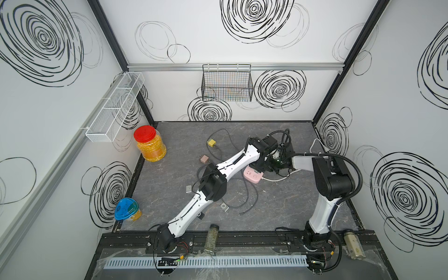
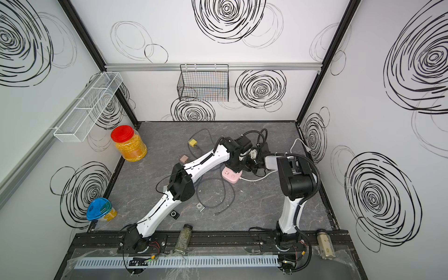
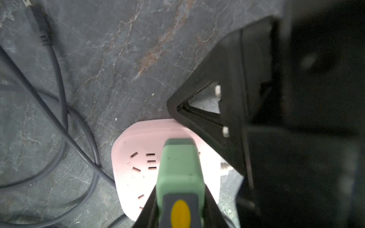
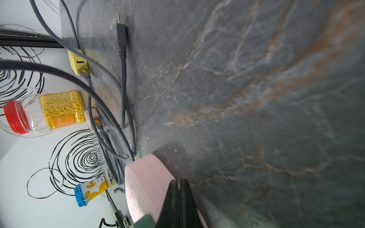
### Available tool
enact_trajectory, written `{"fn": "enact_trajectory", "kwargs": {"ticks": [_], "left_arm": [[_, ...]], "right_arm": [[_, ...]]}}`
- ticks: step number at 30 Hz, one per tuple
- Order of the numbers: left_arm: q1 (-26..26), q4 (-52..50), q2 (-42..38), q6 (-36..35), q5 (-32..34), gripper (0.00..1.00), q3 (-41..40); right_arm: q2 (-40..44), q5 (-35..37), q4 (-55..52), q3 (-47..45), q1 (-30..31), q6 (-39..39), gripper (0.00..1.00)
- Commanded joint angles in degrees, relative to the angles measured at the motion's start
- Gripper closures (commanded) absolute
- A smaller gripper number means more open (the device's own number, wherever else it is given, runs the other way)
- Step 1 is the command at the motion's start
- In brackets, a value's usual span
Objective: Charge mp3
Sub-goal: Insert the plug into the socket.
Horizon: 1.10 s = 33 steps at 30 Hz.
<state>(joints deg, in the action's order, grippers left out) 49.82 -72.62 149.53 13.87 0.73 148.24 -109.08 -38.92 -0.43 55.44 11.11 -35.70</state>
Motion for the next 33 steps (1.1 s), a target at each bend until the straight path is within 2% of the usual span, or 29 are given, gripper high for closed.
{"fn": "enact_trajectory", "kwargs": {"ticks": [1,9,13,17,20,24,33], "left_arm": [[0.76,6.59,7.32,-1.13,-0.03,0.87,-3.32],[-0.47,9.87,3.85,2.92,0.45,0.81,-9.59],[-0.25,19.79,-4.11,4.06,-3.10,0.69,-19.33],[-0.04,29.02,-12.42,4.79,-5.02,0.57,-27.05],[-0.14,31.23,-16.48,4.63,-5.49,0.52,-29.30],[0.21,29.19,-19.94,2.72,-4.36,0.47,-31.29],[0.65,32.02,-39.71,-1.50,-3.17,0.38,-55.63]], "right_arm": [[-1.40,-2.57,-1.94,0.06,1.85,0.99,1.00],[-0.20,0.91,-4.30,0.88,0.08,0.75,1.00],[2.36,1.95,-6.95,2.36,-3.51,0.78,0.87],[6.86,6.22,-11.57,4.54,-4.87,2.51,0.77],[9.66,8.77,-14.27,6.09,-4.87,3.22,0.73],[12.04,11.45,-17.84,7.91,-4.87,3.70,0.68],[19.41,15.14,-26.81,9.70,-4.80,5.12,0.61]]}}
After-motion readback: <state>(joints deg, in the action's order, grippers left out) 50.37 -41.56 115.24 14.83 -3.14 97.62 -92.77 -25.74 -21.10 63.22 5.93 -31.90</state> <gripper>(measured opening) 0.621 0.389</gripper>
